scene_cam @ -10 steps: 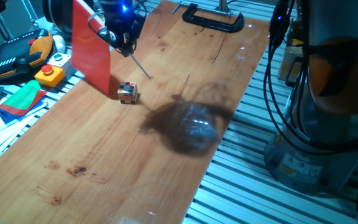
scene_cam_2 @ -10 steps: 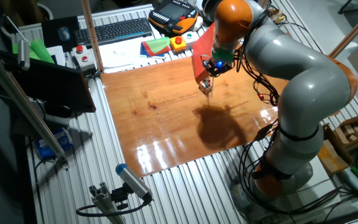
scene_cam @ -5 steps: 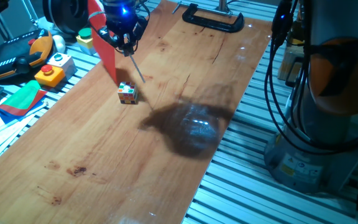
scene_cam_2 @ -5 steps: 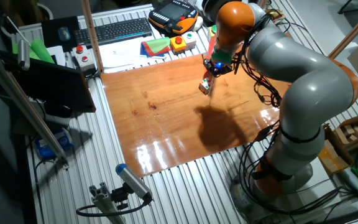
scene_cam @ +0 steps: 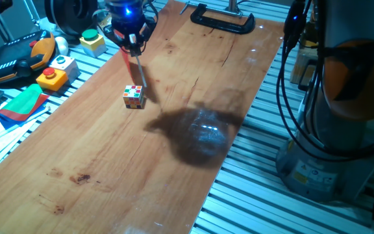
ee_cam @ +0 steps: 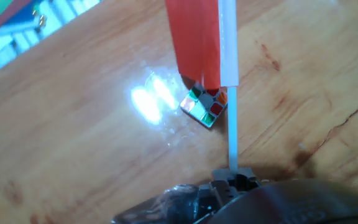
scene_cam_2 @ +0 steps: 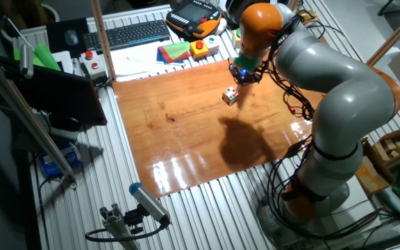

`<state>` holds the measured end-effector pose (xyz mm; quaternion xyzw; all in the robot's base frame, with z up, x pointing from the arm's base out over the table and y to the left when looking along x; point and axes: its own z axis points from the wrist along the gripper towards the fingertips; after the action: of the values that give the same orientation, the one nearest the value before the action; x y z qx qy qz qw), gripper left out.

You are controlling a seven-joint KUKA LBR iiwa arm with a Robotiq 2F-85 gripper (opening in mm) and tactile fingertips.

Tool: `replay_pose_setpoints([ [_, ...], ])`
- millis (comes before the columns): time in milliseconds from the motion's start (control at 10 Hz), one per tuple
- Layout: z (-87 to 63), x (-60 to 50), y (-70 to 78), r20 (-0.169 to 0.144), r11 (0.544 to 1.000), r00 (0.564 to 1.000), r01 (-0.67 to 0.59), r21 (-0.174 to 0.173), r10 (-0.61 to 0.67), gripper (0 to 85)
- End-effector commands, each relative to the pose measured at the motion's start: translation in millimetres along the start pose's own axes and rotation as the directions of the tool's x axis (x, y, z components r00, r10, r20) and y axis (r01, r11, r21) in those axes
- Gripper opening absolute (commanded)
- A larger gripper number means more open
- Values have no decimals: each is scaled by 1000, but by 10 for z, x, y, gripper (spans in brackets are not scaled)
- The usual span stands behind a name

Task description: Wave the flag

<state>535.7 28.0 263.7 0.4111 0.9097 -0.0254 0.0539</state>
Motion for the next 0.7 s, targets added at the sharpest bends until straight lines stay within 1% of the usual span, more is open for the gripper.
replay_pose_setpoints([
  [0, -1, -2, -2, 3, 958, 959, -285, 37, 285, 7],
  [200, 0, -5, -1, 9, 922, 923, -384, 53, 384, 7],
  [400, -7, -8, -9, 27, 880, 882, -471, 58, 470, 7],
  [600, -6, -10, -8, 15, 857, 859, -511, 62, 511, 7],
])
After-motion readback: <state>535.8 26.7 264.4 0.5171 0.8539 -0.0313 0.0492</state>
